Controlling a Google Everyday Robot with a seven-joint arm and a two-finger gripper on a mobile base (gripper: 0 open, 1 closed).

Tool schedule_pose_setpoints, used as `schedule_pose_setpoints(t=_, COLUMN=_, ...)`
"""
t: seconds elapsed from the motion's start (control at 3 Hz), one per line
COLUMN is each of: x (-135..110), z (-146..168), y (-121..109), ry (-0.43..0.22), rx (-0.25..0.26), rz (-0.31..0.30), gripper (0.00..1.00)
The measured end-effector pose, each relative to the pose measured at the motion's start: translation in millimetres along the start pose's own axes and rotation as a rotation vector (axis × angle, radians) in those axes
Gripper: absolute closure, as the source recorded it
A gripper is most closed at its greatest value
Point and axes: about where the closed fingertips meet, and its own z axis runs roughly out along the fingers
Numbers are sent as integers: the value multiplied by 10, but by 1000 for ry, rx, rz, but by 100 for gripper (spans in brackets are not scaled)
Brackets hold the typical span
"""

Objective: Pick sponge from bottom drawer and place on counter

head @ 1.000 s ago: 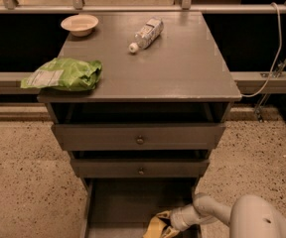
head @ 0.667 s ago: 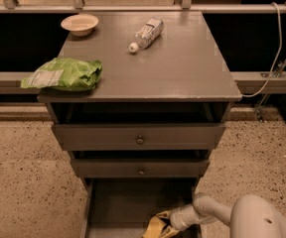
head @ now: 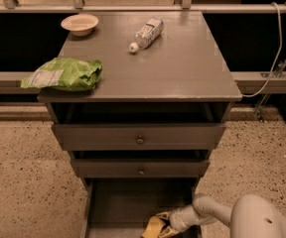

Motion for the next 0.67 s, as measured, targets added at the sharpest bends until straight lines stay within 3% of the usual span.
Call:
schedule_pose_setpoints(t=0.33, x=-724, z=-509, y=95, ry=-171, rx=60, rz=-132, gripper=100)
schedule_pose_setpoints(t=0.67, x=-1736, z=-1341, y=279, ry=-414, rx=147, rz=-329, gripper=100)
